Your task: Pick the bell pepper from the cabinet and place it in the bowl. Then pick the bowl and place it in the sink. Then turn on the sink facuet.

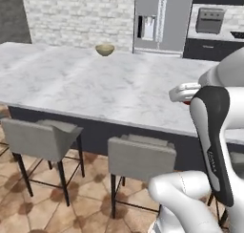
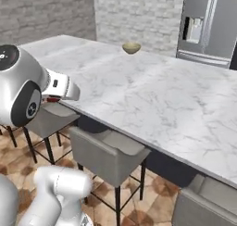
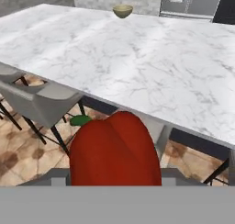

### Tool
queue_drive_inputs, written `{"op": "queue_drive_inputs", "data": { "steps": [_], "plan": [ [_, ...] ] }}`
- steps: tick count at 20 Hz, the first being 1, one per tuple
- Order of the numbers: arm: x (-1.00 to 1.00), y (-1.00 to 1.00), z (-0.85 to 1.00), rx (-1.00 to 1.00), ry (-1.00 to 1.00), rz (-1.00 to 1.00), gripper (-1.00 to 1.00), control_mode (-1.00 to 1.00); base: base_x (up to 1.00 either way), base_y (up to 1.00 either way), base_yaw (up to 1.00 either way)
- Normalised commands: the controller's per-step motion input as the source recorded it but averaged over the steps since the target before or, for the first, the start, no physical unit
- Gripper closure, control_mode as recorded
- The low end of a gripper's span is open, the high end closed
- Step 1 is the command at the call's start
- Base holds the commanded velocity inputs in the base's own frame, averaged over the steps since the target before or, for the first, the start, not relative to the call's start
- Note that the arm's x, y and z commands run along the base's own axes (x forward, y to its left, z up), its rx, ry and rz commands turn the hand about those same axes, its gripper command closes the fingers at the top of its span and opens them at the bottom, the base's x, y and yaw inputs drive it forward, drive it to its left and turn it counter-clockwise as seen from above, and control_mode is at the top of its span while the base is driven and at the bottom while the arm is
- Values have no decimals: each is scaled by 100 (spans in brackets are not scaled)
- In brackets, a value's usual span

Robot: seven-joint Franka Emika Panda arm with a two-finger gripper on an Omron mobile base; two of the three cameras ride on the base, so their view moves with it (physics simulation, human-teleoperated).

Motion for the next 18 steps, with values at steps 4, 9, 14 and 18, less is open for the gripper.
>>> {"op": "queue_drive_inputs", "data": {
  "steps": [4,9,14,18],
  "plan": [
    [0,0,0,0,0,0,100,100,-33,-59,-59],
    [0,0,0,0,0,0,100,100,-17,-73,-53],
    [0,0,0,0,0,0,100,100,-10,-91,-41],
    [0,0,0,0,0,0,100,100,0,-97,-22]
  ]
}}
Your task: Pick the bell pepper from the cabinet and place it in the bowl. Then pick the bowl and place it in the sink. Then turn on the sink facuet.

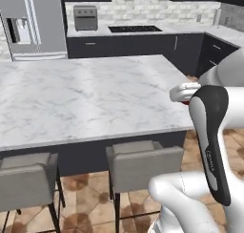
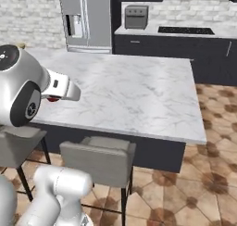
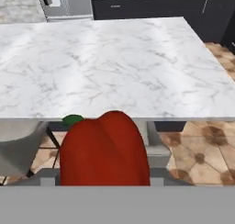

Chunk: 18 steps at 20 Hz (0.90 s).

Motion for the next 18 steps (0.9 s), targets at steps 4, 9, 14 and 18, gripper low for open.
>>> {"op": "queue_drive_inputs", "data": {
  "steps": [4,9,14,18],
  "plan": [
    [0,0,0,0,0,0,100,100,0,-100,-7],
    [0,0,0,0,0,0,100,100,7,-100,-6],
    [0,0,0,0,0,0,100,100,8,-100,-7],
    [0,0,0,0,0,0,100,100,21,-100,-7]
  ]
}}
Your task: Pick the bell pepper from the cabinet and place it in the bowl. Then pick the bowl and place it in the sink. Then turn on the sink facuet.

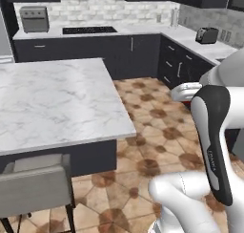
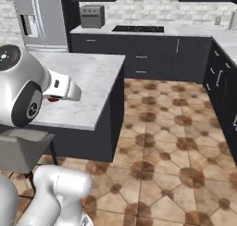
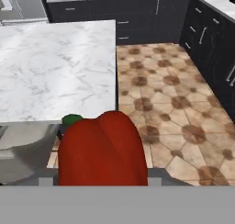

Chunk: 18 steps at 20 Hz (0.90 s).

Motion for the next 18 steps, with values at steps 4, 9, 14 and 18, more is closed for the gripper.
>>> {"op": "queue_drive_inputs", "data": {
  "steps": [4,9,14,18],
  "plan": [
    [0,0,0,0,0,0,100,100,34,-100,-7],
    [0,0,0,0,0,0,100,100,58,-84,-5],
    [0,0,0,0,0,0,100,100,93,-55,-5],
    [0,0,0,0,0,0,100,100,100,-4,-7]
  ]
}}
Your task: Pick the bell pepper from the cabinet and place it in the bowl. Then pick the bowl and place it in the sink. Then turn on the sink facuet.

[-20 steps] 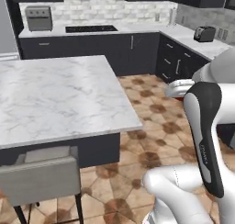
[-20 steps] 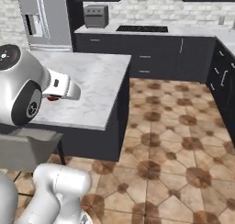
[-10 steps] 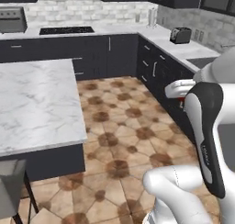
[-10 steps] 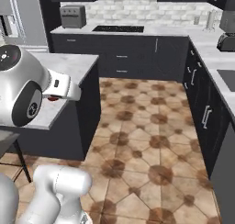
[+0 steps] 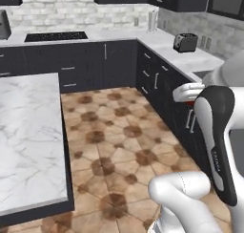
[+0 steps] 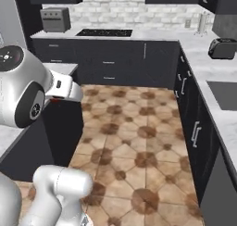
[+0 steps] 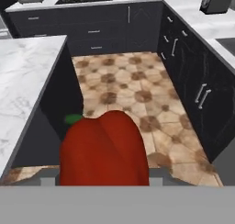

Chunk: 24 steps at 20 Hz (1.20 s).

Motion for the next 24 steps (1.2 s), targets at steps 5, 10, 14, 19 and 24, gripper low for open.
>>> {"op": "queue_drive_inputs", "data": {
  "steps": [5,10,14,19,24],
  "plan": [
    [0,0,0,0,0,0,100,100,100,0,-6],
    [0,0,0,0,0,0,100,100,100,-8,-2],
    [0,0,0,0,0,0,100,100,100,-12,-1],
    [0,0,0,0,0,0,100,100,100,-14,-1],
    [0,0,0,0,0,0,100,100,100,-17,-1]
  ]
}}
